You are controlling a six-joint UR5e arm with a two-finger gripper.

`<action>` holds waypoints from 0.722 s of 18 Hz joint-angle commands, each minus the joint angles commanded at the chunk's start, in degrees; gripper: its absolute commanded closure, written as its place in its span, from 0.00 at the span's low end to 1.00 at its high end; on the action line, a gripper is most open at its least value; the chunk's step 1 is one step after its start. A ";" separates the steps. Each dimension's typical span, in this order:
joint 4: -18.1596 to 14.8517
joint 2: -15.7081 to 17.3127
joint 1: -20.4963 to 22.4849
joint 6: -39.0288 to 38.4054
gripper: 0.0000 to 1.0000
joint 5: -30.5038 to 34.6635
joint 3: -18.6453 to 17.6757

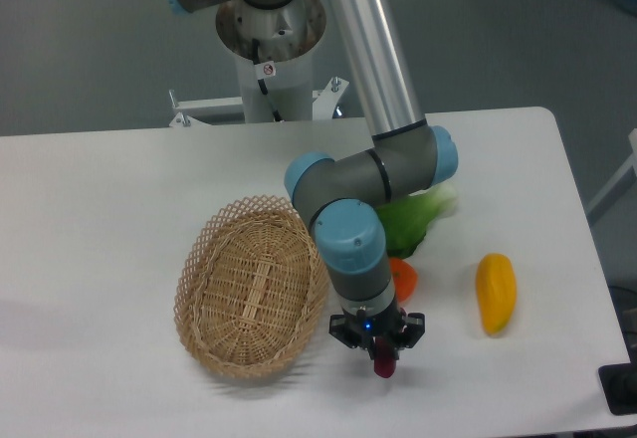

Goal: Place the sweet potato on the table
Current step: 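Carry the sweet potato beside the mandarin and lower it toward the table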

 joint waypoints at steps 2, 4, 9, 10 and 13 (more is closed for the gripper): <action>0.17 0.00 0.00 0.17 0.60 0.00 0.00; 0.26 0.00 0.00 0.35 0.43 0.00 0.09; 0.26 0.00 0.00 1.14 0.00 0.09 0.88; 0.18 0.09 0.00 1.23 0.00 0.09 1.05; -0.17 0.35 0.09 0.44 0.00 0.00 3.85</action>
